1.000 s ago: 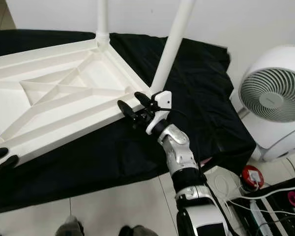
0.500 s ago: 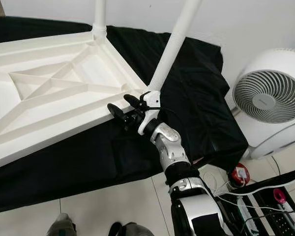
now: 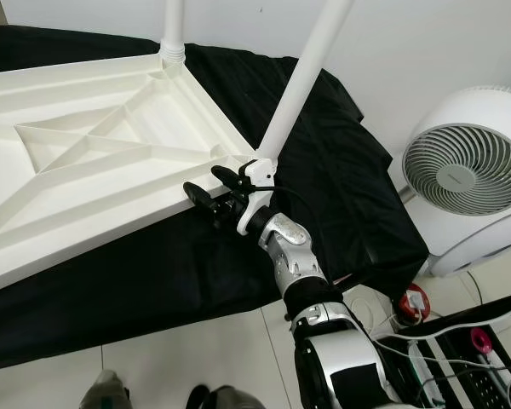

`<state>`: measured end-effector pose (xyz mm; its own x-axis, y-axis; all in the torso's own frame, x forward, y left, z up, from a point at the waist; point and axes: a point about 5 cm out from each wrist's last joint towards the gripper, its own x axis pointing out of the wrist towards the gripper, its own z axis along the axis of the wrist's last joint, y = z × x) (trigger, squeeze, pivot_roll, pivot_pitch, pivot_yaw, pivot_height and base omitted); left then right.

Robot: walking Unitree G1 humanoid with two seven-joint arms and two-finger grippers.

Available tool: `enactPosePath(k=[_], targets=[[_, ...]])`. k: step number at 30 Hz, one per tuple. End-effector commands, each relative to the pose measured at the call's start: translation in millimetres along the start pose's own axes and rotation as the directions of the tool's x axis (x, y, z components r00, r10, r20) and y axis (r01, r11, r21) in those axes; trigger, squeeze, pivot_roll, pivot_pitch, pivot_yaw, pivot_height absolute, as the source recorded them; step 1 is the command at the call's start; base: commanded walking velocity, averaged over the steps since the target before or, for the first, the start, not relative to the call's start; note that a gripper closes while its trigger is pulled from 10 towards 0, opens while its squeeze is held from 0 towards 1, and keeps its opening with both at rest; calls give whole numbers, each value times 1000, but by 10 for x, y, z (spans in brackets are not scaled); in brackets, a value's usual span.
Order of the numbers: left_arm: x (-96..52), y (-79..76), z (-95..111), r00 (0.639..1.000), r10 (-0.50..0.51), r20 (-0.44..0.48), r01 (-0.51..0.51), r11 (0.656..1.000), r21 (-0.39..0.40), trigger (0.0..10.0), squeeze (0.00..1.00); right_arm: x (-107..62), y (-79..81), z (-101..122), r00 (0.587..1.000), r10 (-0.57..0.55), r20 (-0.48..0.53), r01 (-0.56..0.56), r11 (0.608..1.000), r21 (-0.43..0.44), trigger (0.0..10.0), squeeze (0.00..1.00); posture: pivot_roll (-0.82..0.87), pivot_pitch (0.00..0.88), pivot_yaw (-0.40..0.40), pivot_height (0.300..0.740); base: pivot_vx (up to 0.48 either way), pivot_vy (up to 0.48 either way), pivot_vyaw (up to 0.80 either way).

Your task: Building children table

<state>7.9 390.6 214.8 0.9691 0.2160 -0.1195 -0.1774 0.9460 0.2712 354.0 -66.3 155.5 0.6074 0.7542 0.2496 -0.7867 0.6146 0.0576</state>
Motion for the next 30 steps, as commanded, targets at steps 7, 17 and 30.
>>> enactPosePath(k=[7,17,30], targets=[[246,260,-82,968,250,39,-251,967,45,10000,0,-50,-63,1,999,-34,10,34,999,-11,10000,0,413,130,-222,740,0,0,0],[979,-103,-10,970,194,148,-204,977,55,10000,0,-88,-72,6,997,-66,28,66,998,-14,10000,0,339,114,-212,740,0,0,0],[1590,-808,-5,972,-10,234,23,998,-51,10000,0,-143,-105,-18,992,-121,25,122,992,-26,10000,0,275,93,-186,740,0,0,0]])
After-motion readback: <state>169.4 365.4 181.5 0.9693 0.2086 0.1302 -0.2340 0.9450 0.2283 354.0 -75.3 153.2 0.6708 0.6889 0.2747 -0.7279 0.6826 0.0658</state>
